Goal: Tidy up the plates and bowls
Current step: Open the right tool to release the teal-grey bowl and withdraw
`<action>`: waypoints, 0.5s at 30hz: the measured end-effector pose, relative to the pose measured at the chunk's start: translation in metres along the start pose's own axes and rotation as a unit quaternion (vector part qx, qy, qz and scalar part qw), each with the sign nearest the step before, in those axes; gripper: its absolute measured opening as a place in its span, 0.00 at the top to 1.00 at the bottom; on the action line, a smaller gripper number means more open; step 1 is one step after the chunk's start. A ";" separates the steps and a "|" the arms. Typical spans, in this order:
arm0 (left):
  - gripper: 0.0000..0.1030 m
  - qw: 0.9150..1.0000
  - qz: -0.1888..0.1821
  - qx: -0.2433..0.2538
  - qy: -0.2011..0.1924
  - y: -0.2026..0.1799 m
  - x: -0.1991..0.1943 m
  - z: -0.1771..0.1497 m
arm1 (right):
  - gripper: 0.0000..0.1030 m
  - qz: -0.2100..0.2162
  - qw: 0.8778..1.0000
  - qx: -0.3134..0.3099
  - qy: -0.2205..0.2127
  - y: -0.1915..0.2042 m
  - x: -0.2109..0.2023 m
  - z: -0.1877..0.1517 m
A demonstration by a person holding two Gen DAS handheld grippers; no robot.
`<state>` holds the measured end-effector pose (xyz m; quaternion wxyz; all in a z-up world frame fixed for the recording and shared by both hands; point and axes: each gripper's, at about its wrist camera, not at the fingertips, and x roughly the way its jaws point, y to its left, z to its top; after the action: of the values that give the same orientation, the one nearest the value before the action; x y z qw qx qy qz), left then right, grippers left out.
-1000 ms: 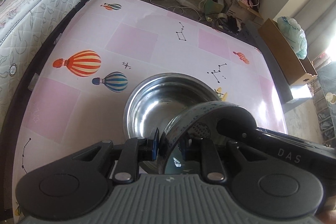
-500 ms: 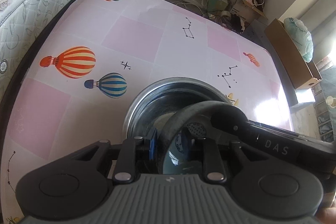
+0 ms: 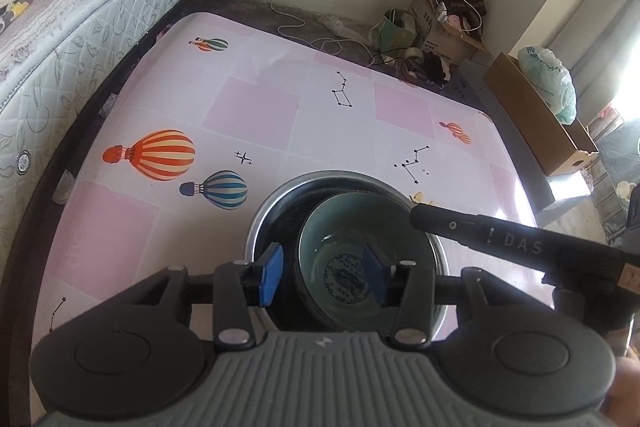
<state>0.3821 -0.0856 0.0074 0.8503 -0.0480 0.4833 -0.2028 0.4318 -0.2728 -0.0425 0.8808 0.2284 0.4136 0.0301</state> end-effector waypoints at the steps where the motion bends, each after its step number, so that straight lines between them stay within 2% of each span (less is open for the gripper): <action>1: 0.51 1.000 -0.003 0.002 -0.006 -0.001 -0.008 -0.003 | 0.75 0.004 1.000 0.002 -0.005 0.000 -0.008 -0.002; 5: 0.40 0.999 -0.015 0.016 -0.026 -0.003 -0.040 -0.020 | 0.72 0.027 0.999 0.012 -0.022 0.000 -0.048 -0.017; 10: 0.30 0.998 -0.018 0.022 -0.052 0.000 -0.078 -0.051 | 0.69 0.058 0.997 0.031 -0.042 0.001 -0.106 -0.051; 15: 0.29 0.998 -0.007 -0.001 -0.068 0.015 -0.105 -0.092 | 0.68 0.084 0.993 0.060 -0.048 0.008 -0.148 -0.098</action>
<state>0.2617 -0.0203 0.0391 0.8794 -0.0660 0.4246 -0.2049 0.2629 -0.2644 0.0124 0.8786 0.3165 0.3510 0.0680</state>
